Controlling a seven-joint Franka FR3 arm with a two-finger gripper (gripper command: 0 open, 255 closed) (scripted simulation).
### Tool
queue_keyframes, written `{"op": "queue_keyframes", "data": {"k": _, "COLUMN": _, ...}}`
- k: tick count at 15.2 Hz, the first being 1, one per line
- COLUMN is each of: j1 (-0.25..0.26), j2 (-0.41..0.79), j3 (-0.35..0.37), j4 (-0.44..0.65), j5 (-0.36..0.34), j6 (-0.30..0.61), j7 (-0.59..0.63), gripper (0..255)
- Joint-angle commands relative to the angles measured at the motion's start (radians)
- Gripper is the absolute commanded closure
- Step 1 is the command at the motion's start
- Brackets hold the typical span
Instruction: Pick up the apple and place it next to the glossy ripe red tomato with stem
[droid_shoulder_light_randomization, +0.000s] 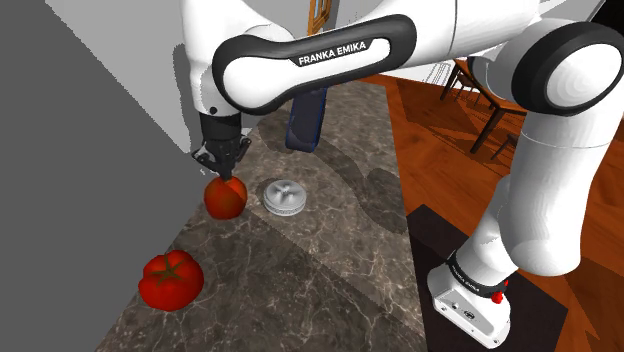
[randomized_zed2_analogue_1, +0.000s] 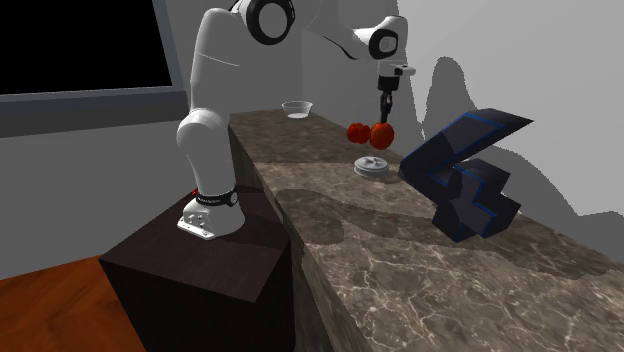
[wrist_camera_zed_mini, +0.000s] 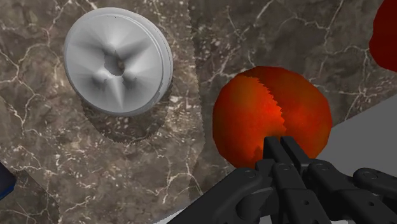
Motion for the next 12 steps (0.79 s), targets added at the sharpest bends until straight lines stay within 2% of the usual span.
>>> {"op": "queue_keyframes", "data": {"k": 1, "j1": -0.001, "j2": 0.004, "j3": -0.001, "j4": -0.022, "j5": -0.002, "j6": 0.027, "j7": 0.001, "gripper": 255}}
{"op": "queue_keyframes", "data": {"k": 5, "j1": 0.000, "j2": 0.018, "j3": -0.003, "j4": -0.056, "j5": -0.008, "j6": 0.073, "j7": 0.004, "gripper": 255}}
{"op": "queue_keyframes", "data": {"k": 12, "j1": 0.000, "j2": 0.018, "j3": -0.003, "j4": -0.056, "j5": -0.008, "j6": 0.073, "j7": 0.004, "gripper": 255}}
